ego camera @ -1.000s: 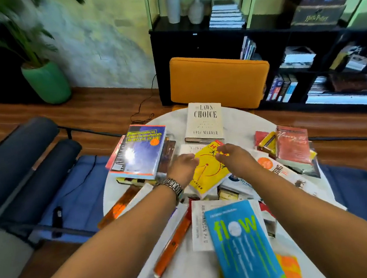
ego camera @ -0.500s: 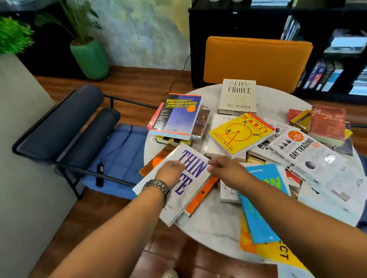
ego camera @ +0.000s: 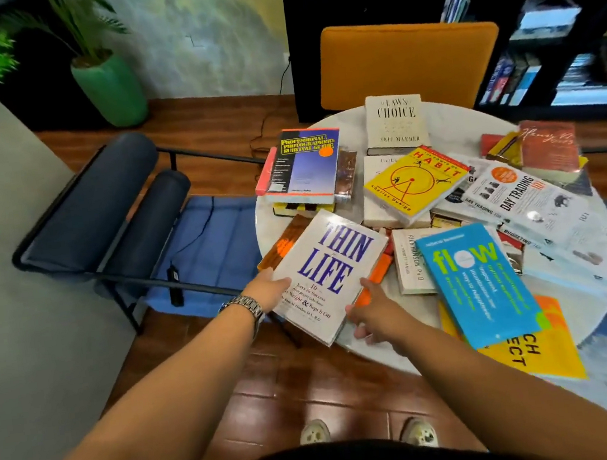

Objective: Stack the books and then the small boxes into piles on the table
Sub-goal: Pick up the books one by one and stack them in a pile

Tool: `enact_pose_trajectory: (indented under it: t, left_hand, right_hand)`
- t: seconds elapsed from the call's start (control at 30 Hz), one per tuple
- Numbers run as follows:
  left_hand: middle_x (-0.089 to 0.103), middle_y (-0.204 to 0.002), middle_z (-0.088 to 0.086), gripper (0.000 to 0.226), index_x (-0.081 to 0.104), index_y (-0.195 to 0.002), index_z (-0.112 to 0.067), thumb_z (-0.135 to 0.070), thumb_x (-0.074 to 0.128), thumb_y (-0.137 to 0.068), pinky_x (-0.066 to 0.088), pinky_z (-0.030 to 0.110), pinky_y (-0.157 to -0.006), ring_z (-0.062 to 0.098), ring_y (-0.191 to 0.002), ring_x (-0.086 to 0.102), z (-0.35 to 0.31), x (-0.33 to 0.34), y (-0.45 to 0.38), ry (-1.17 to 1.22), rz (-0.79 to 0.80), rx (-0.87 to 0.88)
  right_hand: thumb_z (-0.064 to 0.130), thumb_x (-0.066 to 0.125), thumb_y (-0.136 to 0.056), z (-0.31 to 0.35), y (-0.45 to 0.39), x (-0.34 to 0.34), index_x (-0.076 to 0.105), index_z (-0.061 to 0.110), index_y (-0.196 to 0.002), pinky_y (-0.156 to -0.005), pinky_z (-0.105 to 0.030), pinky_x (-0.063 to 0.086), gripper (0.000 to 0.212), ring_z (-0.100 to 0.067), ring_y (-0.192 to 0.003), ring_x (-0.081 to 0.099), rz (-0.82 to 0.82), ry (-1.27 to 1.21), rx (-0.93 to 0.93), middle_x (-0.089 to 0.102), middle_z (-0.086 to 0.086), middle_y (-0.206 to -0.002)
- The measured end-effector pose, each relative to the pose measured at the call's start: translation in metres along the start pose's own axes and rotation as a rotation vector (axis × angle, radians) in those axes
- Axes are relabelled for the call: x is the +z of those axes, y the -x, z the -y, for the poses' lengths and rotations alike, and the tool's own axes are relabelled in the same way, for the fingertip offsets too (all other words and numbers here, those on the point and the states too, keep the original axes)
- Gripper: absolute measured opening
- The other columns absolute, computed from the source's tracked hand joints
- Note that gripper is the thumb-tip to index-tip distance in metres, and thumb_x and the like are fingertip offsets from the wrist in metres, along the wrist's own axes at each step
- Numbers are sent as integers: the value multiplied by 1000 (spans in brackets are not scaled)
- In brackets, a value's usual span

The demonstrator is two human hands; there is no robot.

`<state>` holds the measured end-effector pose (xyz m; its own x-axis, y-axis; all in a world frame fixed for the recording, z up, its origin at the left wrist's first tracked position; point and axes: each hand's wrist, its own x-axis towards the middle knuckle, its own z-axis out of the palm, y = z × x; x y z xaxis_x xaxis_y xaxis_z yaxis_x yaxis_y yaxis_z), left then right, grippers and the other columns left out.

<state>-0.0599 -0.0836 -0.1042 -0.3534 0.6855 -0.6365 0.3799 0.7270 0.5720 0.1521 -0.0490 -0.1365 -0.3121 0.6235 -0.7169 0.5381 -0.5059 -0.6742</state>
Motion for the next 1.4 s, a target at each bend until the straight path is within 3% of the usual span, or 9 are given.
enact_pose_trajectory:
  t: [0.23,0.4,0.53,0.7,0.87,1.03,1.17,1.3,1.4]
  left_hand:
    - [54,-130,1,42,41,-135,-13,-28,50,-96,45,33,-89,24,-114,57,14,0,-4,-13,7,36]
    - [68,-110,6,31,58,-112,-15,-39,49,-95,51,32,-73,21,-89,61,23,1,-6,180,106,-119]
    - [58,-79,-1,39,60,-98,-20,-55,45,-90,37,21,-52,13,-66,48,30,2,3,152,118,-109]
    - [70,-78,4,48,63,-95,-14,-56,40,-93,36,19,-43,15,-56,59,16,-10,11,204,157,18]
    - [74,-95,11,49,62,-102,-18,-60,39,-91,41,23,-45,31,-80,70,5,-25,12,189,116,139]
    - [67,-78,-2,41,61,-92,-21,-56,40,-92,43,25,-56,18,-68,60,-28,-33,10,229,53,268]
    - [67,-74,1,49,63,-98,-18,-59,36,-93,43,26,-53,19,-59,59,-59,-28,-5,211,26,313]
    - [73,-85,10,49,64,-103,-17,-59,40,-90,45,34,-61,25,-62,61,-96,-15,-21,297,54,315]
    - [70,-78,8,60,63,-102,-10,-62,37,-89,46,25,-56,23,-56,60,-119,-5,-40,233,33,294]
  right_hand:
    - [23,60,-93,-15,10,30,-14,48,-147,-53,-25,46,96,-14,-72,60,11,-28,-55,58,-10,-130]
    - [39,62,-91,-18,23,43,-12,46,-148,-78,-40,55,93,-31,-104,63,-146,-90,-105,50,8,-133]
    - [44,56,-93,-18,27,42,2,49,-148,-47,-28,50,77,-26,-69,66,-232,-174,-141,65,-4,-114]
    - [39,53,-96,2,34,31,17,36,-152,-41,-23,41,67,-18,-71,55,-320,-193,-241,61,-1,-115]
    - [33,53,-97,20,41,23,22,39,-150,-41,-23,39,61,-16,-75,54,-319,-242,-338,59,0,-123]
    - [35,53,-97,45,40,4,22,38,-150,-44,-18,43,61,-18,-93,58,-369,-242,-430,49,7,-138]
    - [32,55,-96,71,38,-29,31,41,-141,-47,-18,44,51,-10,-84,61,-400,-288,-420,61,7,-116]
    - [36,56,-95,87,16,-69,54,22,-132,-39,-11,38,39,-2,-57,51,-435,-255,-408,66,1,-97]
    - [38,54,-96,97,-1,-99,61,19,-121,-40,-19,37,33,-8,-55,49,-436,-229,-396,63,5,-79]
